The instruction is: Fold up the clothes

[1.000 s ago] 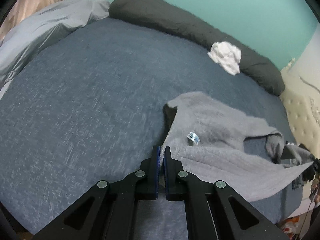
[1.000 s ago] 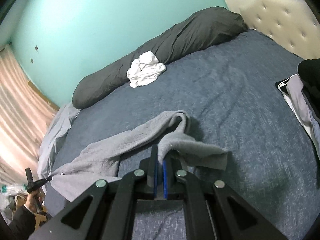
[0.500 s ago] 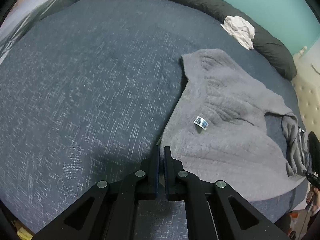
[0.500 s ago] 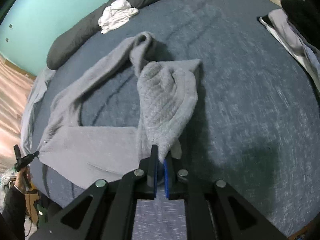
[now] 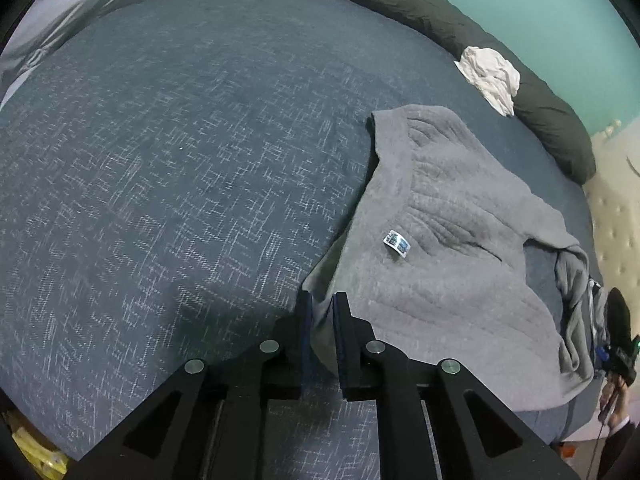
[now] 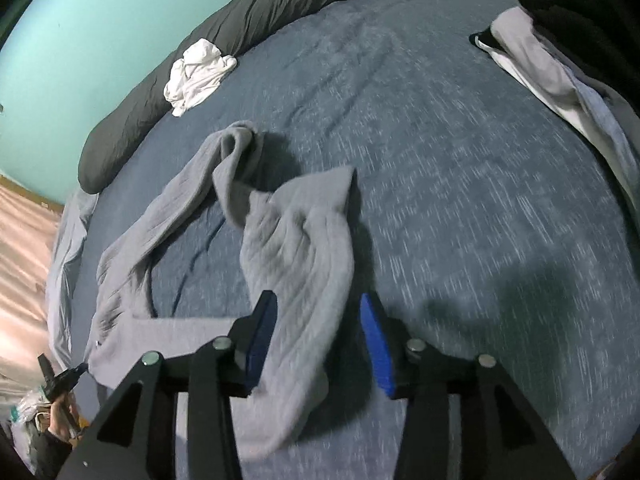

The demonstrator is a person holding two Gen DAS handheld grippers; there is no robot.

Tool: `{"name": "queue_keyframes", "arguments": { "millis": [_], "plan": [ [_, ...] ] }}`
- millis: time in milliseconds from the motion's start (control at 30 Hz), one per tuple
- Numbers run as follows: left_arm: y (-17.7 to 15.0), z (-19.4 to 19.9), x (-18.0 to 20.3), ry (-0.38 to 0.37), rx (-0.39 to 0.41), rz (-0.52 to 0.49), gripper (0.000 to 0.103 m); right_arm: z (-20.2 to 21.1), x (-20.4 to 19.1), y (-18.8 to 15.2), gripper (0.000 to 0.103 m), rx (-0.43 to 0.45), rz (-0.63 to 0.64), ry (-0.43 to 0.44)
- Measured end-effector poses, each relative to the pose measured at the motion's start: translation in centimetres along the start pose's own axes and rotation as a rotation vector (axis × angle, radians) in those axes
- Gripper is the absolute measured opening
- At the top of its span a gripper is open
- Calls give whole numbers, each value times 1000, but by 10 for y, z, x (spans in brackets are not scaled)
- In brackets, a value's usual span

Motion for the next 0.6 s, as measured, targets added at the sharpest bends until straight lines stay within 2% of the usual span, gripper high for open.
{"name": "queue_keyframes", "arguments": {
  "millis": [67,133,333,400,500,533,600],
  "plan": [
    [0,2,1,12,3,-4,12,-14,2,8,57,-9,-9,-6],
    [2,6,0,15,12,-3,12,-31,5,15,61,-27,-29,2],
    [7,11,8,33,15,-37,13,-77,10,22,61,-83,-5,-26],
    [9,9,13,29,13,-42,13,-86,13,22,54,-84,-7,-15],
    [11,3,21,32,8,-49,13,-90,13,20,32,-74,-7,49],
    [12,1,24,31,6,-49,13,-90,11,18,21,-74,6,61],
    [13,-3,33,24,5,-53,13,-80,11,19,12,-49,20,66]
  ]
}}
Point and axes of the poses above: each gripper's, at about its wrist camera, not at the fingertips, and z roughly against the way its jaws point, x to its right, y to its top, the point moved 3 cm from there along -z, roughly the way its jaws point, and after that the axes turned 4 degrees about -y, right-handed, at the moved point
